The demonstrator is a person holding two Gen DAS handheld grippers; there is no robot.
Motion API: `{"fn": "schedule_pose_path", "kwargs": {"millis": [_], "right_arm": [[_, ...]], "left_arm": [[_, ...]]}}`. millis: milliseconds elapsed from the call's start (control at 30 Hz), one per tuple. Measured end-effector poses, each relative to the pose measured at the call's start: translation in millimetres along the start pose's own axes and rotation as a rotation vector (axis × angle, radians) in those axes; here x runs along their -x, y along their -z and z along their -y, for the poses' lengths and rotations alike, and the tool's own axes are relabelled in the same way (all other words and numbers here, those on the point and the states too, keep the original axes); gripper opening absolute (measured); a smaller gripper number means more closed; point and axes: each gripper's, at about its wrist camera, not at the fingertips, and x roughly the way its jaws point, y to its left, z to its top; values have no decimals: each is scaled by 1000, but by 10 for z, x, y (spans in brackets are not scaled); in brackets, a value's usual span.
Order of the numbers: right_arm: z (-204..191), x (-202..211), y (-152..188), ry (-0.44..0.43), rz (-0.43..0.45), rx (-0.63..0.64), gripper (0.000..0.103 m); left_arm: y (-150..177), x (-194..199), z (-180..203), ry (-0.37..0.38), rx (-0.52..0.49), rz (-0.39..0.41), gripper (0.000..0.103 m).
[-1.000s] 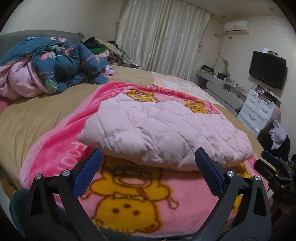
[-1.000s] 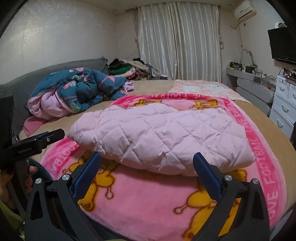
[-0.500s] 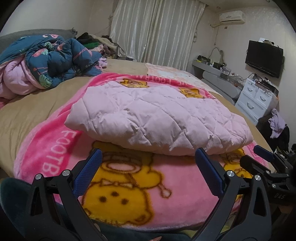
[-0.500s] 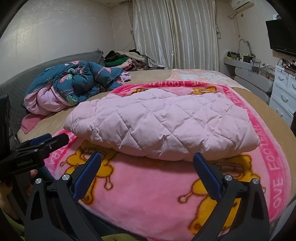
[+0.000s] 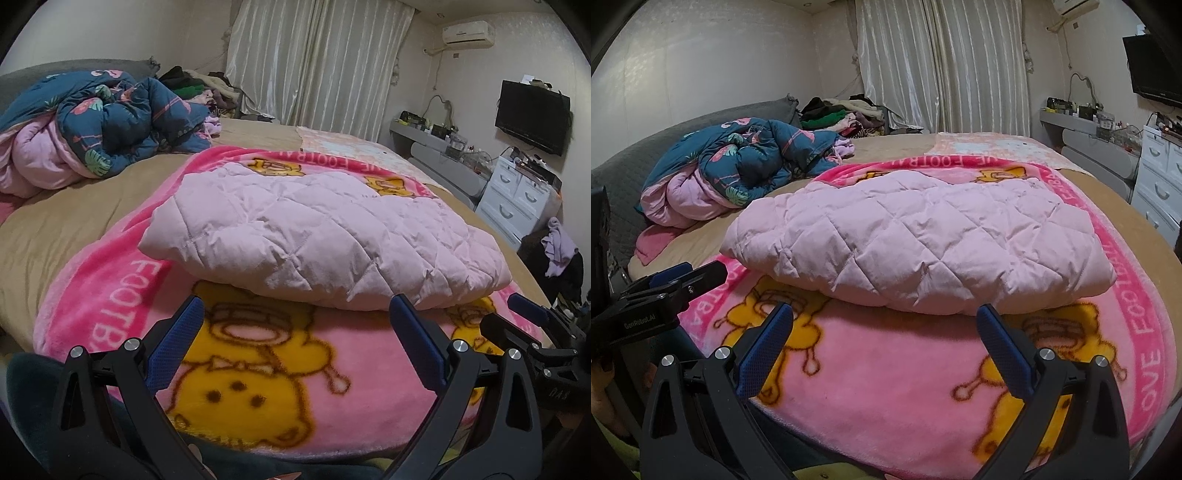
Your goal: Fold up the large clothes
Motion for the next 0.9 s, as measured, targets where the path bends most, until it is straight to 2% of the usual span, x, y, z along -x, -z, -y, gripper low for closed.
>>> {"fn": "schedule_pose_path", "kwargs": {"millis": [900], "right_arm": [[2, 10, 14, 5, -4, -6, 99]], "left_arm": [[10, 2, -6, -17, -6, -1, 94]]}}
